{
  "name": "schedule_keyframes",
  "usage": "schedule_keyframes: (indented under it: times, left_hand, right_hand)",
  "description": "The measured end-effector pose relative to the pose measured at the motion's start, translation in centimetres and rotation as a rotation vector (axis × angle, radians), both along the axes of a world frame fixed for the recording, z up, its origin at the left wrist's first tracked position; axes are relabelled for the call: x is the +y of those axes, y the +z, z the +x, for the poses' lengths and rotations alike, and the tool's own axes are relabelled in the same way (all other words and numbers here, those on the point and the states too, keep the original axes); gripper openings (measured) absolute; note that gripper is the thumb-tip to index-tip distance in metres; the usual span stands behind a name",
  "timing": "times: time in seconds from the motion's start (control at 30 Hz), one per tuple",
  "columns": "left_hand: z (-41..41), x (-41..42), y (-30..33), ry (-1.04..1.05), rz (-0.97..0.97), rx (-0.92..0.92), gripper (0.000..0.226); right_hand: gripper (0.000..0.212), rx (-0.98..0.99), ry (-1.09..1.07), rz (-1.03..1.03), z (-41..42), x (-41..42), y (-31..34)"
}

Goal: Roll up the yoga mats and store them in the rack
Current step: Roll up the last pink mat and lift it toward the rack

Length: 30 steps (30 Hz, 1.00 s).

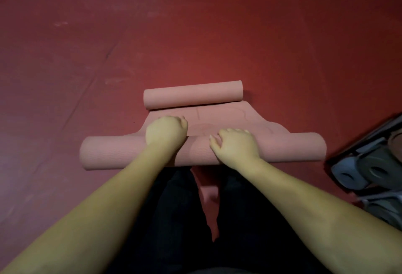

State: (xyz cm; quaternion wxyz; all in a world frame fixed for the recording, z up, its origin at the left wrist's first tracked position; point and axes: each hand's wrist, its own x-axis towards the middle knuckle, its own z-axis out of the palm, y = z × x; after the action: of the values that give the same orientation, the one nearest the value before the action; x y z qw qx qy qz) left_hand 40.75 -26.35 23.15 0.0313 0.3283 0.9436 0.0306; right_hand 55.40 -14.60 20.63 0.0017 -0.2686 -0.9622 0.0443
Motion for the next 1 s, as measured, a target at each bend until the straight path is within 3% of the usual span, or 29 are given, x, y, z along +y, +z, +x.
schedule_keyframes:
  times: [0.17,0.43,0.67,0.77,0.87,1.0]
  left_hand:
    - [2.1,-2.4,-1.4,-0.092,-0.009,0.059,0.067]
    - [1.8,-2.1,0.5,-0.121,-0.129,0.055,0.059]
    - [2.7,-2.6,1.1,-0.079,-0.241,-0.219,0.068]
    - [2.4,-2.1,1.0,-0.052,-0.29,-0.272,0.066]
    - [1.0,-1.2,1.1,-0.043,-0.317,-0.357,0.063]
    - [-0.8,0.2,1.2,-0.042,-0.356,-0.492,0.057]
  right_hand:
    - [0.055,-0.084,-0.017,-0.133,-1.5,1.5,0.8]
    - [0.067,-0.281,-0.008,-0.273,-3.2,2.2,3.3]
    - [0.065,-0.558,0.032,-0.551,-1.6,2.1,4.5]
    - [0.062,-0.488,0.025,-0.548,-1.4,2.2,3.5]
    - [0.041,-0.169,0.038,-0.34,-1.1,2.0,2.7]
    - [0.043,-0.021,0.033,-0.205,0.3,0.9,1.8]
